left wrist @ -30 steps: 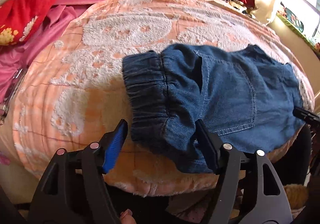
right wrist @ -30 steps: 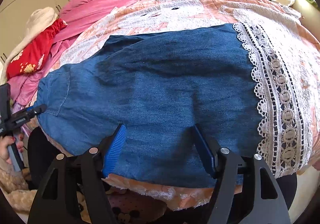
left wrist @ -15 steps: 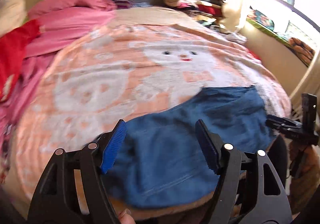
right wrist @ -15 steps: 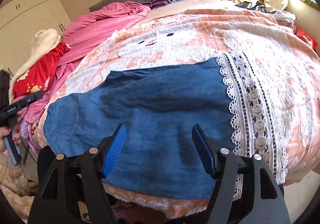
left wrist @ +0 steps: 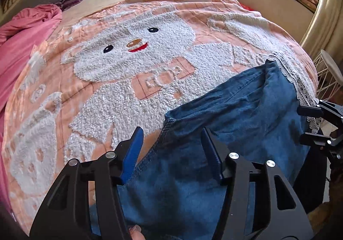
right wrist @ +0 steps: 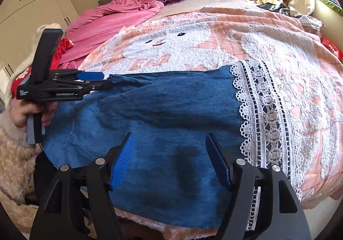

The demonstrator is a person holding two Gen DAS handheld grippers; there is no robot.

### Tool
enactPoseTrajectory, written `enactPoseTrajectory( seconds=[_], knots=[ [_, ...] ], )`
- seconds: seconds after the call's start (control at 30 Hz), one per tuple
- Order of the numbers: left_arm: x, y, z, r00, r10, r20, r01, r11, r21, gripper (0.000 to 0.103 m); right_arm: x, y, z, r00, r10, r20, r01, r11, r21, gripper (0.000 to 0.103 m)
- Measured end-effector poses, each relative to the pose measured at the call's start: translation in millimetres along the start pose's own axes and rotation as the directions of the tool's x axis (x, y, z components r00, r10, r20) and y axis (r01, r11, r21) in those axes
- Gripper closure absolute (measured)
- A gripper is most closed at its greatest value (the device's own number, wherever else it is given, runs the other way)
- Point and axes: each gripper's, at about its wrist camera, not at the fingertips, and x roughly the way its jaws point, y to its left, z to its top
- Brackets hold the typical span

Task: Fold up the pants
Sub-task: 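Grasp the denim with the left gripper while the right gripper grasps the lace edge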

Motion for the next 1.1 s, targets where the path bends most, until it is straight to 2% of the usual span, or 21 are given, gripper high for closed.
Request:
enactPoseTrajectory(
  seconds=[0.1, 0.2, 0.23, 0.27, 0.33, 0.43, 0.53, 0.57, 0.63, 0.7, 0.77, 0.83, 0.9, 0.97, 1.03, 1.07, 1.1],
  knots=[
    [16.2, 4.7, 4.4, 1.0, -0.002, -0.03, 0.002, 1.0, -0.003, 0.055, 5.9, -6.3, -1.8, 1.0, 0.002, -0.014, -0.002, 1.0, 0.013, 0.036],
    [29.0, 9.3, 4.5, 0.995, -0.088, -0.048, 0.086, 0.995, -0.047, 0.055, 13.0, -14.2, -6.6, 1.0, 0.002, -0.028, -0.001, 0.999, 0.044, 0.036],
    [30.8, 10.4, 4.1, 0.991, -0.123, -0.045, 0.12, 0.99, -0.069, 0.061, 13.4, -15.3, -8.3, 1.0, 0.005, -0.023, -0.004, 0.999, 0.049, 0.036],
    [31.5, 11.5, 4.2, 0.985, -0.17, -0.03, 0.166, 0.981, -0.099, 0.076, 13.7, -15.7, -9.9, 1.0, 0.006, -0.019, -0.005, 0.999, 0.052, 0.036],
    [28.9, 13.7, 4.8, 0.974, -0.228, 0.017, 0.228, 0.963, -0.143, 0.088, 14.1, -15.5, -11.8, 1.0, 0.003, -0.015, -0.002, 0.999, 0.05, 0.036],
    [22.2, 20.0, 7.6, 0.975, -0.208, 0.073, 0.218, 0.961, -0.172, 0.095, 13.7, -16.7, -12.9, 1.0, 0.007, -0.014, -0.006, 0.999, 0.051, 0.036],
    [17.5, 30.5, 10.7, 0.981, -0.148, 0.126, 0.173, 0.961, -0.216, 0.096, 14.1, -18.7, -13.8, 1.0, 0.012, -0.016, -0.011, 0.998, 0.057, 0.036],
    [20.0, 31.8, 11.8, 0.984, -0.13, 0.118, 0.153, 0.964, -0.216, 0.096, 14.3, -19.0, -14.0, 1.0, 0.011, -0.016, -0.01, 0.998, 0.057, 0.036],
    [31.8, 32.2, 10.7, 0.99, -0.122, 0.064, 0.133, 0.966, -0.223, 0.096, 15.4, -18.5, -14.2, 1.0, 0.006, -0.019, -0.005, 0.999, 0.05, 0.036],
    [41.2, 32.4, 6.6, 0.991, -0.124, 0.042, 0.131, 0.964, -0.231, 0.095, 15.2, -18.2, -14.2, 1.0, 0.006, -0.025, -0.005, 0.999, 0.044, 0.036],
    [39.1, 32.6, 5.3, 0.991, -0.123, 0.054, 0.132, 0.964, -0.233, 0.095, 10.6, -19.0, -11.1, 0.999, 0.02, -0.03, -0.018, 0.999, 0.048, 0.036],
    [29.8, 33.4, 5.0, 0.99, -0.124, 0.073, 0.138, 0.962, -0.235, 0.095, -6.4, -25.6, -2.1, 0.999, 0.028, 0.018, -0.029, 0.998, 0.06, 0.036],
    [19.0, 33.8, 5.9, 0.988, -0.114, 0.1, 0.134, 0.965, -0.226, 0.092, -24.2, -39.6, 11.4, 0.997, 0.027, 0.077, -0.034, 0.996, 0.085, 0.036],
    [7.8, 31.5, 6.6, 0.985, -0.123, 0.125, 0.148, 0.965, -0.215, 0.085, -35.1, -58.2, 26.9, 0.994, -0.013, 0.107, 0.003, 0.995, 0.098, 0.036],
    [-1.0, 26.8, 6.7, 0.981, -0.134, 0.139, 0.161, 0.965, -0.205, 0.079, -34.7, -77.4, 43.2, 0.993, -0.055, 0.103, 0.045, 0.995, 0.091, 0.036],
    [-4.4, 22.8, 6.7, 0.978, -0.147, 0.145, 0.174, 0.965, -0.197, 0.074, -31.5, -85.7, 50.5, 0.994, -0.065, 0.09, 0.057, 0.994, 0.095, 0.036],
    [-5.9, 18.3, 6.2, 0.977, -0.159, 0.146, 0.185, 0.964, -0.189, 0.074, -26.9, -94.9, 57.4, 0.995, -0.058, 0.077, 0.05, 0.994, 0.101, 0.036]
  ],
)
